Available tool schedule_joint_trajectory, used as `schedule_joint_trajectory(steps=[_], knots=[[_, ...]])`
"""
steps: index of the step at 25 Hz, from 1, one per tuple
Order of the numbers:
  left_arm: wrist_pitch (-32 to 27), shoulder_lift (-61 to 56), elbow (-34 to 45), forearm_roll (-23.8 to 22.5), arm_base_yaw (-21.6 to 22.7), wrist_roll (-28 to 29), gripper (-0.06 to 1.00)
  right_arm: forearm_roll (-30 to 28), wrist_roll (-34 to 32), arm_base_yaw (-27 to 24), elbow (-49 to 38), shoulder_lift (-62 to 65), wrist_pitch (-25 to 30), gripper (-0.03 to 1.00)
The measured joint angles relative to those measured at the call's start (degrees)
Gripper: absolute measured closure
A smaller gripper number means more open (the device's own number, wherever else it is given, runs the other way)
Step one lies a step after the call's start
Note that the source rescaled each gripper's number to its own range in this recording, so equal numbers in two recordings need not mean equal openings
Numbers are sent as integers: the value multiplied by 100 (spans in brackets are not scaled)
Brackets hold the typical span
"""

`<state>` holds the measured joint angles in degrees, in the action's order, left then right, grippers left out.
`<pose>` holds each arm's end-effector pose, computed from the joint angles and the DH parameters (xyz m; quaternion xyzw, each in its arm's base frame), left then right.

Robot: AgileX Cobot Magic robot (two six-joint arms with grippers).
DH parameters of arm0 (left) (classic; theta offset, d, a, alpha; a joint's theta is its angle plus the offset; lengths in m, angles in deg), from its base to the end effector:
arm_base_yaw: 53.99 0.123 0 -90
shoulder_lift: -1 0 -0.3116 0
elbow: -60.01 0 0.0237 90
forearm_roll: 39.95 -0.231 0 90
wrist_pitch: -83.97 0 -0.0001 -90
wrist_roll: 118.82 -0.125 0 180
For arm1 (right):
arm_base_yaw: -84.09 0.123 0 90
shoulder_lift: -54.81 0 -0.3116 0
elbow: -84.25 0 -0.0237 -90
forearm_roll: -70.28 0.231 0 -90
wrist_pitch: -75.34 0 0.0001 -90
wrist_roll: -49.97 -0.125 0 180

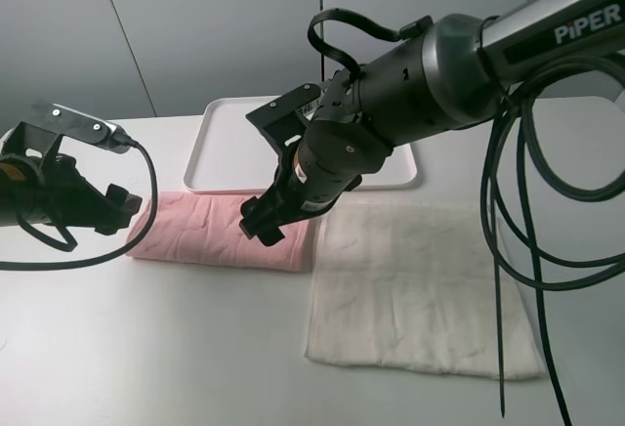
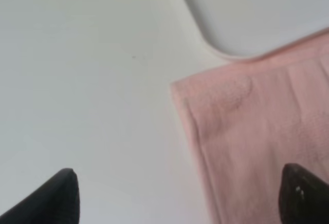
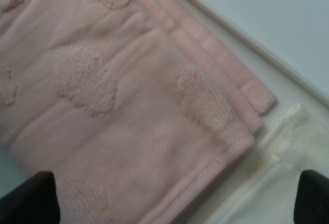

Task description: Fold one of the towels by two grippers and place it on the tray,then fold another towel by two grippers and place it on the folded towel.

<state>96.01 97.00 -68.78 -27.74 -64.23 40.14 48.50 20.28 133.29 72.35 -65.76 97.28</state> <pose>0.2619 -0.0417 0.1625 0.1471 0.9134 0.0166 0.3793 0.2752 0.2922 0.1425 -0.3153 0.9175 0.0550 0.2363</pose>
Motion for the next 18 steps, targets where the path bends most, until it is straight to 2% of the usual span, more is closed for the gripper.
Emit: schedule_joint_trajectory(steps=[4,6,8,9,12,16,18], knots=[[-1204,39,-547,649,378,-5,-4,59,-148,-51,35,0,373,-3],[-1927,138,-1015,772,632,-5,-4,275,-87,-162,111,-10,618,-3],[-2582,322,-1442,787,815,40,-4,791,244,-306,213,-10,806,-3],[-2884,417,-1660,743,863,161,-4,1076,518,-387,264,-10,875,-3],[-3592,809,-2226,232,897,800,-4,2031,1316,-540,385,-10,1058,-3],[-4436,1404,-2884,-447,897,1650,-4,2394,1695,-555,437,-10,1127,-3],[-4760,1678,-3124,-637,897,1828,-4,2415,1721,-567,449,-10,1139,-3]])
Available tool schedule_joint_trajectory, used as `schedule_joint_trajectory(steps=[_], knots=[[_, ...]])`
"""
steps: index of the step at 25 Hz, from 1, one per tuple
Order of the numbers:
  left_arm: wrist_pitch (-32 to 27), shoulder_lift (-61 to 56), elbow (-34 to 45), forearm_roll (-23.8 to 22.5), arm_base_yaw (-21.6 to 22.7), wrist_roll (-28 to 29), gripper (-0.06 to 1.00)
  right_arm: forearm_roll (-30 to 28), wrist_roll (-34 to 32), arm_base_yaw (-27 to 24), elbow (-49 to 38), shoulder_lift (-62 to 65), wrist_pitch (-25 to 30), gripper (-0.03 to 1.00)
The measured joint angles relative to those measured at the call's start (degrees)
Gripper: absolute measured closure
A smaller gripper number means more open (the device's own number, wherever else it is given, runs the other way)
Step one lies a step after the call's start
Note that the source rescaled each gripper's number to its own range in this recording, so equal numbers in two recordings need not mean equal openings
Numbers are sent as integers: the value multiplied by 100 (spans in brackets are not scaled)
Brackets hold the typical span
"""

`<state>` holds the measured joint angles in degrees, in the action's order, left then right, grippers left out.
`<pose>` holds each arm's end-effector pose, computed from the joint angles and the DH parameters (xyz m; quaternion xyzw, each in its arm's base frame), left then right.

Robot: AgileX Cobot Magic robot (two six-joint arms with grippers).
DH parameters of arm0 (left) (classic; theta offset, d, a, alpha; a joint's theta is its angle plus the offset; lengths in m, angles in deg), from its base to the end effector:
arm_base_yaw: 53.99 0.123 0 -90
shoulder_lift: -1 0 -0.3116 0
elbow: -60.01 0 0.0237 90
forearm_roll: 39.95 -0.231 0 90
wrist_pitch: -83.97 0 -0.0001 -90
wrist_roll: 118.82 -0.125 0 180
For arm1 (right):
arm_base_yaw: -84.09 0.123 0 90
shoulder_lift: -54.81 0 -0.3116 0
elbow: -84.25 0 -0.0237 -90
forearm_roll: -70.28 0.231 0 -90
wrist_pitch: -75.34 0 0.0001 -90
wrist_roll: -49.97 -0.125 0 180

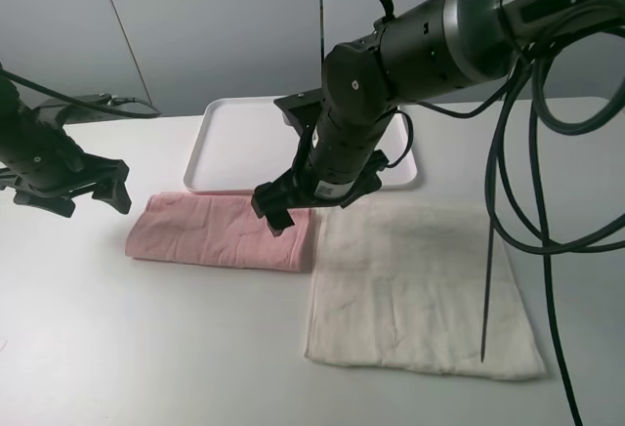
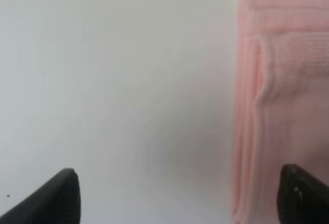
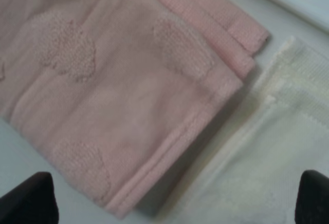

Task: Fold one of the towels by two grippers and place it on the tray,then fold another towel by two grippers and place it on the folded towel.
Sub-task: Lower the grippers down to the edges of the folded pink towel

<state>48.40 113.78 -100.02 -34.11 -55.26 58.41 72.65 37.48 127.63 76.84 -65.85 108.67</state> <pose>0.3316 -0.0148 0.1487 -0.0032 0.9942 -0.0324 0.1021 0.2845 0.2743 0.1488 -0.2494 0.9547 0.0883 0.1361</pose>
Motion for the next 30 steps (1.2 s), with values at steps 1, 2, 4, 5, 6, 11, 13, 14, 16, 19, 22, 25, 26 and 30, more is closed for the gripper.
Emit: schedule_joint_trajectory(steps=[1,2,4,5,6,11,13,14,16,19,22,25,26,30], knots=[[-82,106,-86,-37,0,29,-4,0,10,0,0,0,0,-3],[-114,174,-135,-63,0,54,-4,0,10,0,0,0,0,-3],[-114,239,-162,-63,-25,87,-4,0,25,0,0,0,8,-3],[-101,239,-162,-63,-38,85,-4,0,25,0,0,0,8,-3],[-101,239,-170,-63,-50,85,-4,0,25,0,0,0,8,-3],[-35,319,-185,-169,-236,98,-4,13,39,0,12,0,8,-3],[-14,452,-213,-318,-362,277,-4,13,68,0,21,0,8,-3],[-3,535,-227,-418,-427,416,-4,13,79,0,23,0,22,-3],[10,656,-231,-629,-481,754,-4,13,94,0,33,0,126,-3],[-67,784,-240,-809,-481,987,-4,13,110,0,33,0,265,-3],[-113,875,-253,-922,-481,1130,-4,23,110,0,33,0,288,-3],[-177,897,-272,-993,-493,1265,-4,23,110,0,41,0,288,-3],[-192,900,-281,-1005,-493,1277,-4,55,110,0,41,0,288,-3],[-320,909,-294,-1088,-493,1304,-4,355,121,0,41,0,299,-3]])
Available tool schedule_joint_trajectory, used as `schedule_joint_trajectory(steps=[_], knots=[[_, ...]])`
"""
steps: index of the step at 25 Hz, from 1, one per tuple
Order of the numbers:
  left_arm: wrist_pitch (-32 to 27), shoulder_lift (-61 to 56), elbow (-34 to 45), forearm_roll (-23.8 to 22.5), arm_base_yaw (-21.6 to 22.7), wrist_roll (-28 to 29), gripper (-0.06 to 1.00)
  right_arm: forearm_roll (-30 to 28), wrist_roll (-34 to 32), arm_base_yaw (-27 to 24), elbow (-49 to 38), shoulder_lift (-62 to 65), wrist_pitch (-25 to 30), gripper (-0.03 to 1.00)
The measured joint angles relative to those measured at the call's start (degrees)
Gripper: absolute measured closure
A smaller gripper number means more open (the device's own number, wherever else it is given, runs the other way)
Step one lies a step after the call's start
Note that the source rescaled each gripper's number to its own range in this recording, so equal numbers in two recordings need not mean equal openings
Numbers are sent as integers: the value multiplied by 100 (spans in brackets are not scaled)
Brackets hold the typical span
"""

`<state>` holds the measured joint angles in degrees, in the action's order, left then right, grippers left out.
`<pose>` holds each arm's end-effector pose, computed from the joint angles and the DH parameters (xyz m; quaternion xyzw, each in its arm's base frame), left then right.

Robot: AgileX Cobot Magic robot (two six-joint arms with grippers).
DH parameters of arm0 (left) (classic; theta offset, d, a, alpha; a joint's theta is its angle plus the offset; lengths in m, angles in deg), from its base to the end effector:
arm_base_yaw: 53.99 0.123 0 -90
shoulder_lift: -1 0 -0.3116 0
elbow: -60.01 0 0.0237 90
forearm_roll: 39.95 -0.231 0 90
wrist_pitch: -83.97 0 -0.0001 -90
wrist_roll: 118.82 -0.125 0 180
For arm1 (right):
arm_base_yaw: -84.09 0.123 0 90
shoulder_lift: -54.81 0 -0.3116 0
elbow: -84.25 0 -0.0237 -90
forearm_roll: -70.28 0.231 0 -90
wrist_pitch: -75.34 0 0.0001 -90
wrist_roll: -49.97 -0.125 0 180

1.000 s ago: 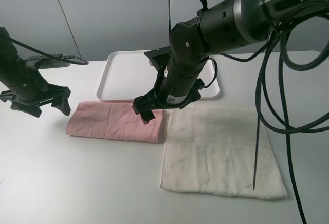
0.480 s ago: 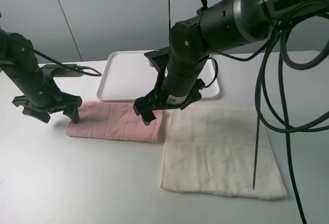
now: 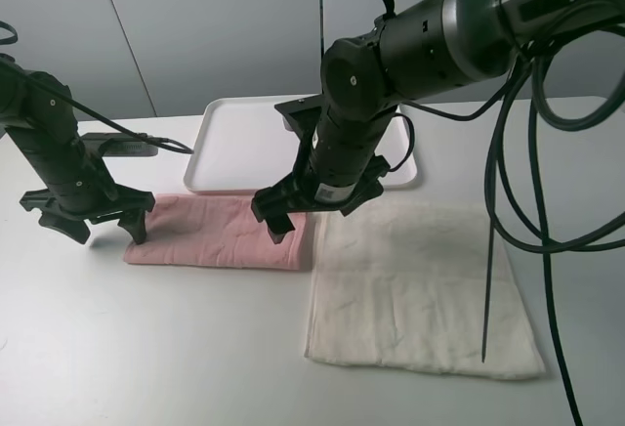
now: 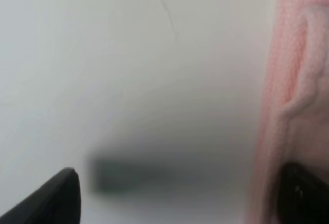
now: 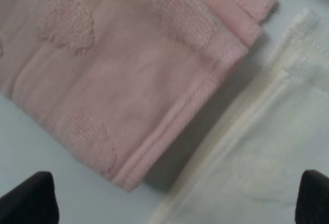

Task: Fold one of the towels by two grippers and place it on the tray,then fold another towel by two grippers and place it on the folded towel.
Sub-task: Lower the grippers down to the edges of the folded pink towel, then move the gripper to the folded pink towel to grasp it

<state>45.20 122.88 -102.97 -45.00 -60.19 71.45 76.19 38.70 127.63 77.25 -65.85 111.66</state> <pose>0.3383 -0.0298 0.1044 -0.0017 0.9994 0.0251 0.0242 0.2781 0.2748 0.1488 -0.2394 0.9602 0.0960 0.1070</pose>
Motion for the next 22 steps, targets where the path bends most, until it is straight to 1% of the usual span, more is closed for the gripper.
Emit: schedule_joint_trajectory(steps=[4,6,10,13,22], knots=[[-64,0,68,-64,0,10,-4,178,12,0,167,0,24,-3],[20,-34,187,-89,0,10,-4,226,12,0,338,-11,75,-3],[151,-92,367,-117,0,21,-4,238,12,0,712,-285,464,-3],[177,-118,404,-117,0,32,-4,238,35,0,885,-605,585,-3],[185,-161,488,-119,0,-58,-4,264,118,0,1172,-1044,596,-3]])
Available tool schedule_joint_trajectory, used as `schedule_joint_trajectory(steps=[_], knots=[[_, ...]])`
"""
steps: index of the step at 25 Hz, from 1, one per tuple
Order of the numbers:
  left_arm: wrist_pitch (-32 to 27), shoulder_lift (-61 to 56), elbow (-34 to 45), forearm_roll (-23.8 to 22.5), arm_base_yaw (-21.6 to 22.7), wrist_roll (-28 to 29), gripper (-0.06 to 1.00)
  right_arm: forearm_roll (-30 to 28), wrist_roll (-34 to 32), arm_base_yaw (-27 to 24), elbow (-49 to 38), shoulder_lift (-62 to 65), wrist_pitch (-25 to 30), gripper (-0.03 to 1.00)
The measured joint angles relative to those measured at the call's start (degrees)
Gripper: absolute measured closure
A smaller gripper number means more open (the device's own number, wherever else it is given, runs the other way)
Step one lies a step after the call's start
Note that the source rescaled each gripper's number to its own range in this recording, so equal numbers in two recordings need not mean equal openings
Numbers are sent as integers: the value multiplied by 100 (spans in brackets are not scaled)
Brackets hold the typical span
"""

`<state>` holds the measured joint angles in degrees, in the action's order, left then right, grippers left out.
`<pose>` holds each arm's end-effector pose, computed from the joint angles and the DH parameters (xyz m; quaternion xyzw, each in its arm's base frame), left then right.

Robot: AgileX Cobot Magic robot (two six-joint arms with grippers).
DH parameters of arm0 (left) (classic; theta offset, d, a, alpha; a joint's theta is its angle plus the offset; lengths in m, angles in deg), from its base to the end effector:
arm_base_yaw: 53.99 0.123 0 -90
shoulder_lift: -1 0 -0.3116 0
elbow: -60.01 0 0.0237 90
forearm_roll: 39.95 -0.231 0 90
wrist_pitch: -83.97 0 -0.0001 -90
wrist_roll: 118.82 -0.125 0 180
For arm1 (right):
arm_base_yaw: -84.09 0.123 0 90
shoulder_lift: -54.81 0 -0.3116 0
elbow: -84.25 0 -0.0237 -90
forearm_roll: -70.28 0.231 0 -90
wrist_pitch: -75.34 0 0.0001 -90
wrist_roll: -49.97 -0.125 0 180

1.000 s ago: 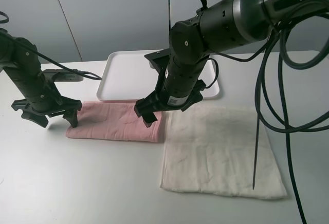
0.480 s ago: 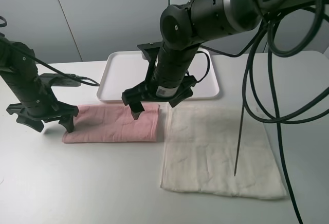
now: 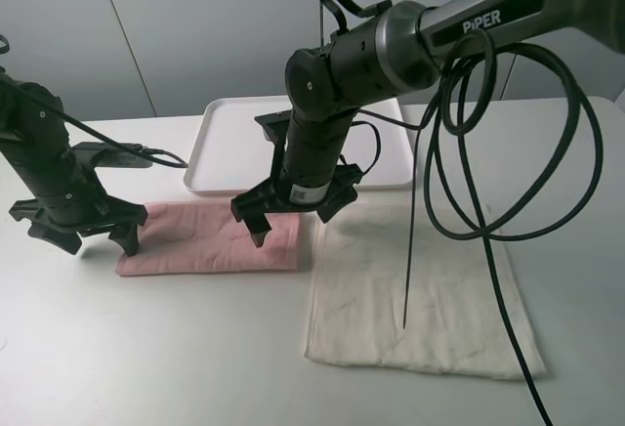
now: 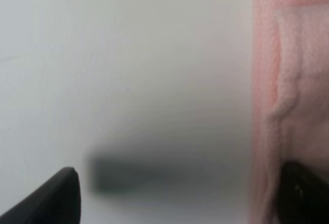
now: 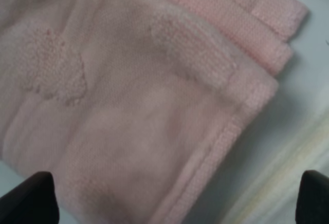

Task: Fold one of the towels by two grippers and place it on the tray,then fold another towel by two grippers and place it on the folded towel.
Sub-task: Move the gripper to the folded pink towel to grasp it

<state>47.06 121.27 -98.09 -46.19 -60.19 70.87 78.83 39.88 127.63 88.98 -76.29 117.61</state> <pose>0.3187 -0.0264 0.0995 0.0128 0.9993 0.0316 0.0125 0.3031 0.3053 0.1181 -0.2378 0.9647 0.0939 0.0631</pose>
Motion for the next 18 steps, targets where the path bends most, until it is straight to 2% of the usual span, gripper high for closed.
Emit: schedule_joint_trajectory(steps=[7,18], knots=[[-49,-47,83,11,0,-148,-4,239,72,0,182,-178,-14,2],[-70,-106,140,22,0,-194,-4,733,321,-187,256,-484,-23,2]])
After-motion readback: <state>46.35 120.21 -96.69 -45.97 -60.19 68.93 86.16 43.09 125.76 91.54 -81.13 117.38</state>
